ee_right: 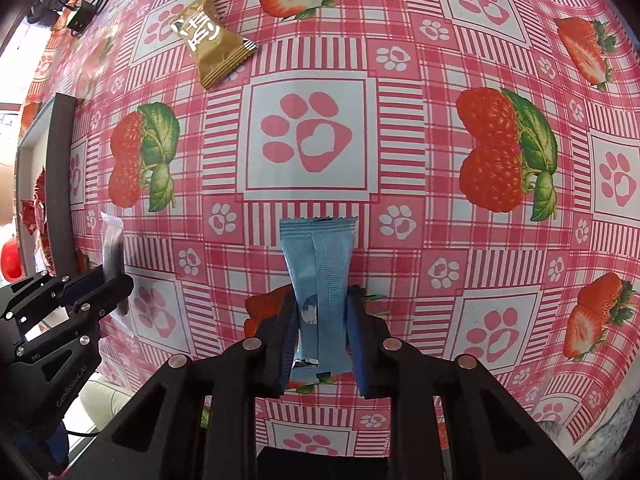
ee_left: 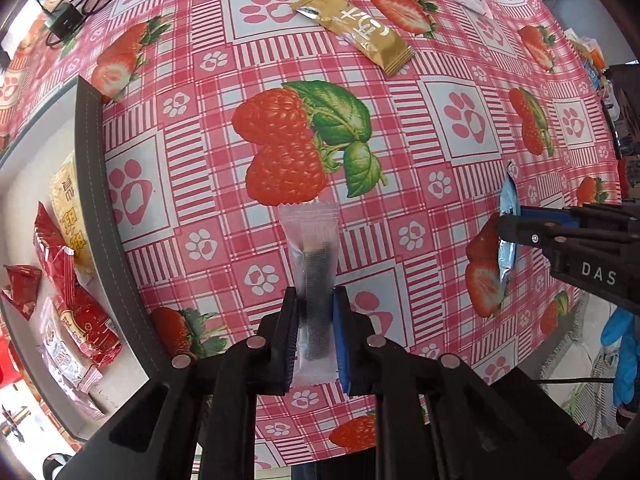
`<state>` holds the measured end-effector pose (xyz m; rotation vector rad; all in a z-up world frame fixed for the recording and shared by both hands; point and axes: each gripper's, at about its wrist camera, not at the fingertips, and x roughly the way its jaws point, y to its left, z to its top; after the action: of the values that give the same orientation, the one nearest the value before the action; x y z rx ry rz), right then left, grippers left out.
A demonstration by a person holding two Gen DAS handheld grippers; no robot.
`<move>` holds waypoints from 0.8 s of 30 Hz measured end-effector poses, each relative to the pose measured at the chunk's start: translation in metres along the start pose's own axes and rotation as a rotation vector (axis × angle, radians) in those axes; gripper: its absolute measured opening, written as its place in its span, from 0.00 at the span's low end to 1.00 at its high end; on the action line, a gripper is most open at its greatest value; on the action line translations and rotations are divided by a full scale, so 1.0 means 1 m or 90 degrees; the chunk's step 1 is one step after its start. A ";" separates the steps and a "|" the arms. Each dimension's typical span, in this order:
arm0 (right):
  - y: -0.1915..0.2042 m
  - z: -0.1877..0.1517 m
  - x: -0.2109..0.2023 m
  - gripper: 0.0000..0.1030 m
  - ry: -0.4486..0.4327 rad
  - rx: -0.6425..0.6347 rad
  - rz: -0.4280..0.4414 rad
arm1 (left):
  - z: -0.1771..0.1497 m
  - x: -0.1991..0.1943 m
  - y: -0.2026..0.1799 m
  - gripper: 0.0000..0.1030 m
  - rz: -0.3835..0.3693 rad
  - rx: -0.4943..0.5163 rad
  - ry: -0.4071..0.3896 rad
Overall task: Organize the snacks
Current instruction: 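Close left gripper on the clear packet while right closes on the blue packet, then lift both packets and carry them over the white tray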
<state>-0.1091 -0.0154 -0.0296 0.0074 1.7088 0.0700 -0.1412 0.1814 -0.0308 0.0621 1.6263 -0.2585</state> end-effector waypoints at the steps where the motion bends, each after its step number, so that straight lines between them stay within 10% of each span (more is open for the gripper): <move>1: 0.002 0.001 -0.004 0.24 -0.004 -0.001 0.006 | -0.001 -0.005 0.003 0.18 -0.007 -0.009 -0.008; 17: 0.063 0.021 -0.037 0.25 -0.023 -0.052 0.035 | -0.006 -0.041 0.056 0.18 -0.034 -0.100 -0.084; 19: 0.066 0.019 -0.026 0.35 -0.008 -0.055 0.002 | -0.010 -0.046 0.063 0.18 -0.032 -0.105 -0.087; 21: 0.067 0.023 -0.018 0.68 -0.009 -0.059 -0.024 | -0.013 -0.050 0.069 0.18 -0.030 -0.110 -0.089; 24: 0.074 0.025 -0.001 0.67 0.013 -0.064 -0.037 | -0.015 -0.054 0.074 0.18 -0.023 -0.117 -0.092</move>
<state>-0.0874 0.0599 -0.0284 -0.1182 1.7230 0.1131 -0.1372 0.2630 0.0139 -0.1247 1.5019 -0.1373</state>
